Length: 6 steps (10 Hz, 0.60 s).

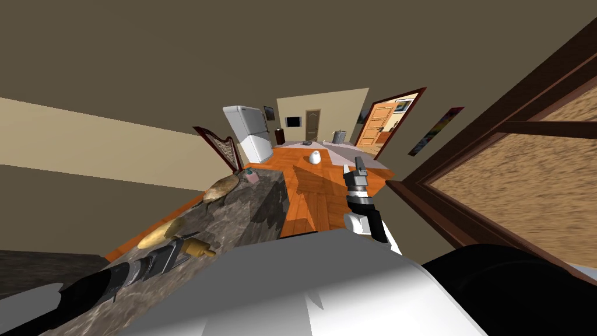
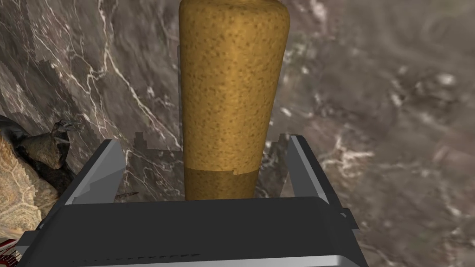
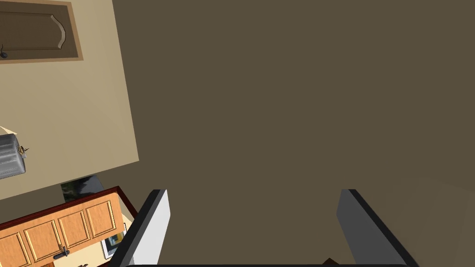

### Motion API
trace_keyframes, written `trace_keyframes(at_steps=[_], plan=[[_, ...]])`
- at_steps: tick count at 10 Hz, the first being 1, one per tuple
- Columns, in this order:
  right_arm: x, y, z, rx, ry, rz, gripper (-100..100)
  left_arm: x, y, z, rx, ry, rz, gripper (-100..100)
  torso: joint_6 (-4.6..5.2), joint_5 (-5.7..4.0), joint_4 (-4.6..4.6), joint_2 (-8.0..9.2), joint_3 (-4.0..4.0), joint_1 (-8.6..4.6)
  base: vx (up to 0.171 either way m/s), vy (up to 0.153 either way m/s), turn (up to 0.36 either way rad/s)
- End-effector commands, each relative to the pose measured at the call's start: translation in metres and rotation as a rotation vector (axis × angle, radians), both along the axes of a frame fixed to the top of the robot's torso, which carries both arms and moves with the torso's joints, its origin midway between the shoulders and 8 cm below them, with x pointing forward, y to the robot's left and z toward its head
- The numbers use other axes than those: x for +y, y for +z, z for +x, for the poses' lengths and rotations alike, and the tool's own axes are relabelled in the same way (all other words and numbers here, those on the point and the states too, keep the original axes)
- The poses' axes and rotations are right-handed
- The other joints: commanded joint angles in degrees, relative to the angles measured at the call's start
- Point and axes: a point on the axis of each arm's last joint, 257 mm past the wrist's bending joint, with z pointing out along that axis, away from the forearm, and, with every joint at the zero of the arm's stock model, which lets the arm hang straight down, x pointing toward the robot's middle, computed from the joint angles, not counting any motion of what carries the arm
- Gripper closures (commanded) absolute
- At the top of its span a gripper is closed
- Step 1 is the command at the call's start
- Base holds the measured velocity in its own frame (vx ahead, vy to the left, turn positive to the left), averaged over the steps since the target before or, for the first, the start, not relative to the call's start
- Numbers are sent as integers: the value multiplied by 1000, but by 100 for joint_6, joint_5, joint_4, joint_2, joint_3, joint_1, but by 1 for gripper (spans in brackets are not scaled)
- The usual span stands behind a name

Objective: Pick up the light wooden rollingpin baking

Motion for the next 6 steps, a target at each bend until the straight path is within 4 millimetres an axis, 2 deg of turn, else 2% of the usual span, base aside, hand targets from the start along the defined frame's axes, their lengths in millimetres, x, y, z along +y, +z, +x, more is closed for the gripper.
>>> trace_keyframes(at_steps=[1, 5, 6], plan=[[0, 0, 0, 0, 0, 0, 0, 0, 0, 0, 0, 0, 0, 100, 0, 0, 0, 0, 0, 0, -8, 0, 5], [0, 0, 0, 0, 0, 0, 0, 0, 0, 0, 0, -1, 0, 100, -1, -2, -6, -22, -14, -2, 0, 0, 0], [0, 0, 0, 0, 0, 0, 0, 0, 0, 0, 0, -1, 0, 0, 0, -3, -5, -21, -13, -3, 0, 0, 0]])
